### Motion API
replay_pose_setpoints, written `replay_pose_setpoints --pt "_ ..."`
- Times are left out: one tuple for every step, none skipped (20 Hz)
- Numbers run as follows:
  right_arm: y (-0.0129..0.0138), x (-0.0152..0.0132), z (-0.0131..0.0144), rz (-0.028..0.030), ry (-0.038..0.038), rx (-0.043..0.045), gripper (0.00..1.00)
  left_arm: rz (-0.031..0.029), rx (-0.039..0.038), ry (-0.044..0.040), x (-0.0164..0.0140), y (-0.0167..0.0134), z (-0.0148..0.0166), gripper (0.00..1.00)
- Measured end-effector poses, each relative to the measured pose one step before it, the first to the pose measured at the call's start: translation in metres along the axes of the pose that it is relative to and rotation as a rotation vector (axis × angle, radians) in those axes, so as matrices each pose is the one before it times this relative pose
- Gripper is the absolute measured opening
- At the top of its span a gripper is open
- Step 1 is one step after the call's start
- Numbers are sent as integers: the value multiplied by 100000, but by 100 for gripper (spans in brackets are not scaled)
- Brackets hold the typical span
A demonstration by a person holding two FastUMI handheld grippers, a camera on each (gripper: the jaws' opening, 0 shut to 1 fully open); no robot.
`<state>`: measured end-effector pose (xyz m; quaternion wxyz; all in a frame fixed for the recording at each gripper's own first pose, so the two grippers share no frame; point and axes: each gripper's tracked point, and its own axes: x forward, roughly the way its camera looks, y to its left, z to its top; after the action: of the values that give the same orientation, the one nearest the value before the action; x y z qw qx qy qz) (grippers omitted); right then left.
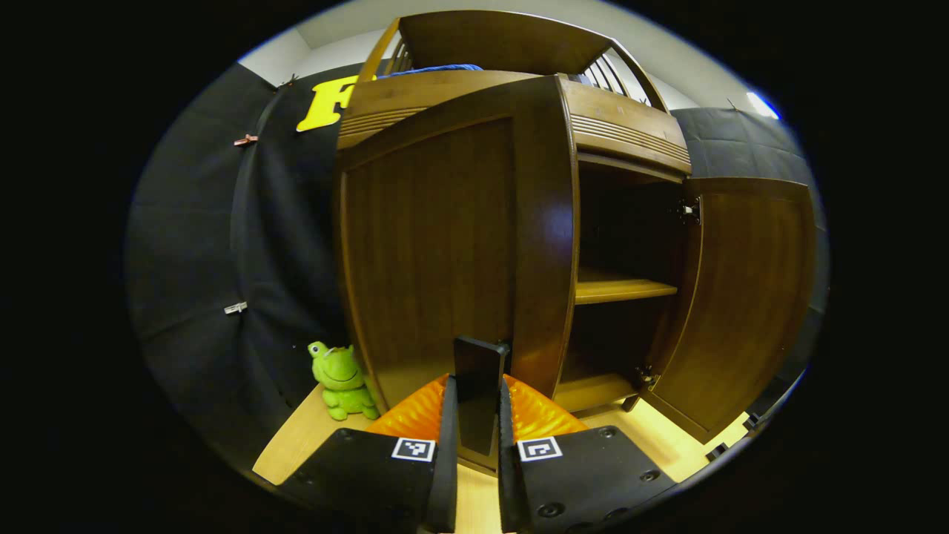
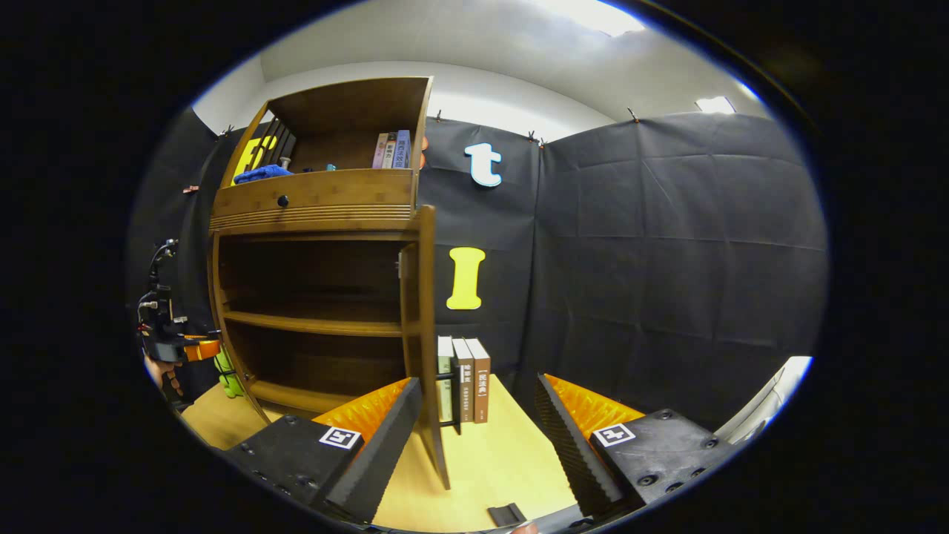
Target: Open the right door of the double-door shoe cabinet with the right hand, and open the left door with the left hand.
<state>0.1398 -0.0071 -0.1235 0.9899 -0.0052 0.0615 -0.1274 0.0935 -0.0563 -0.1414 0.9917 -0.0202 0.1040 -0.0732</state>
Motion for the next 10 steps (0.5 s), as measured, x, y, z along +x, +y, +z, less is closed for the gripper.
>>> replay_pose_setpoints --pt "1045 -200 -44 1242 79 516 98 83 -610 61 -916 885 -276 26" --pt "1195 -247 -138 1243 -29 379 98 -216 -544 -244 -761 708 -222 25" --pt "965 63 63 1251 7 253 98 -311 -421 102 -576 677 -159 24" --pt "1100 -54 7 1231 -164 -139 96 -35 -601 14 -553 658 -132 24" --pt "875 -288 -117 1193 4 -446 96 59 -401 -224 -480 663 -67 23" --pt "826 -190 -61 1126 -152 -337 96 -79 8 -71 -414 712 -182 22" --pt "746 -219 -93 950 -149 -108 98 -309 142 -251 -404 545 -68 21" --pt "777 -29 58 759 -311 63 98 -505 -188 -171 -417 587 -115 19" --pt "726 145 -45 760 234 -72 98 -428 -385 252 -269 532 -68 19" --pt "752 52 -89 796 142 58 96 -53 -371 -83 -230 610 -53 18"
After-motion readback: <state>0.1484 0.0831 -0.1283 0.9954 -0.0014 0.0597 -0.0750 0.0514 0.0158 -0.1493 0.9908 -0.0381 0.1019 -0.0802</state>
